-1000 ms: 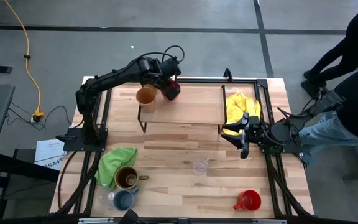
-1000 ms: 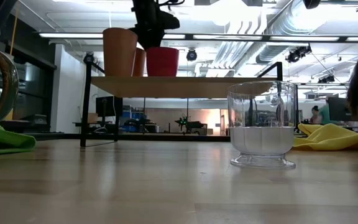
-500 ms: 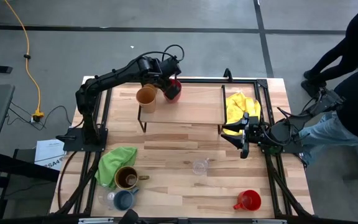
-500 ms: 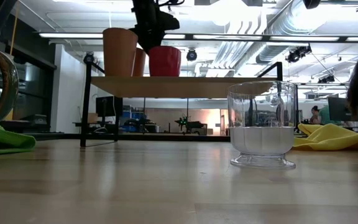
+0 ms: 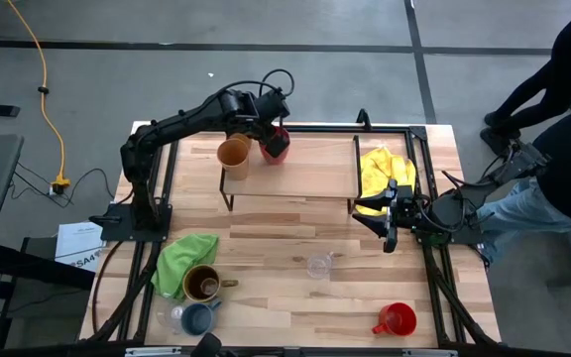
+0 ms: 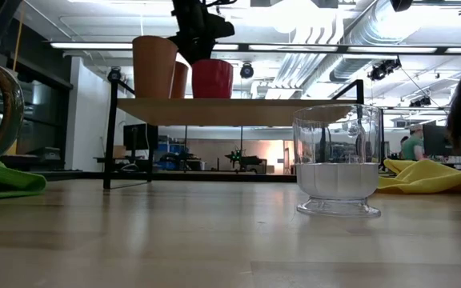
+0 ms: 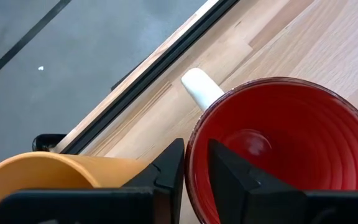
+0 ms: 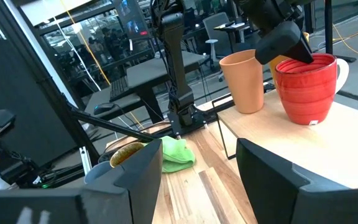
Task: Stack small to large cups/mugs on shelf
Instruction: Put the red and white mug on the shelf
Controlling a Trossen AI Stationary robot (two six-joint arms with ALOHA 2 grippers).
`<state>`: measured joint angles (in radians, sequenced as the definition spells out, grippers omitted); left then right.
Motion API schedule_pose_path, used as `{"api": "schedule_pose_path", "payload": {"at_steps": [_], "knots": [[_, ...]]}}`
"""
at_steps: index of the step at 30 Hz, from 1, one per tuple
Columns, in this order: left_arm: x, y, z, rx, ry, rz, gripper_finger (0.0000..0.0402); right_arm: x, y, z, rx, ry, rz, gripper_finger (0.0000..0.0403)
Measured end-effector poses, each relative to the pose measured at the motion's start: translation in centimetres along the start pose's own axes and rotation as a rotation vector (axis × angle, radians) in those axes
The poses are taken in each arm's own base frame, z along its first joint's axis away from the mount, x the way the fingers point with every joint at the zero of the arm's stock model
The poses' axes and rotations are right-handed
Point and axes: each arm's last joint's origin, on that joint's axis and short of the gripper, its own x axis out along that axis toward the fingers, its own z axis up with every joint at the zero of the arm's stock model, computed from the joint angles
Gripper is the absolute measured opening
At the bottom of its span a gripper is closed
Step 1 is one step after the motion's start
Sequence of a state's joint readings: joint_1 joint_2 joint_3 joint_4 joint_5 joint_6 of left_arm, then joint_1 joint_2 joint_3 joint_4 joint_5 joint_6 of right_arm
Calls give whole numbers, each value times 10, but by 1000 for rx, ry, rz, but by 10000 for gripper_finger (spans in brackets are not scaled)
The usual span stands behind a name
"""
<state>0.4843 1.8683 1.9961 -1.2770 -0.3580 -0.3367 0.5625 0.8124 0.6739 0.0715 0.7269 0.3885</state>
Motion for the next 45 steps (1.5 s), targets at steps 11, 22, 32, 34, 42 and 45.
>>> {"api": "schedule_pose_path", "payload": {"at_steps": [11, 22, 32, 34, 42, 45], "knots": [[-18, 8, -2, -16, -38, -13, 58, 0, 0, 0, -2, 0, 0, 197], [-47, 11, -6, -57, -96, -164, 56, 0, 0, 0, 4, 0, 0, 197], [-75, -36, -19, 47, -128, -480, 3, 0, 0, 0, 15, 0, 0, 197], [-73, -50, -24, 82, -103, -482, 2, 0, 0, 0, 14, -1, -1, 197], [-45, -87, -29, 124, -122, -265, 0, 0, 0, 0, 15, -6, -13, 197], [-32, -93, -27, 117, -126, -193, 0, 0, 0, 0, 15, -5, -13, 197]]}}
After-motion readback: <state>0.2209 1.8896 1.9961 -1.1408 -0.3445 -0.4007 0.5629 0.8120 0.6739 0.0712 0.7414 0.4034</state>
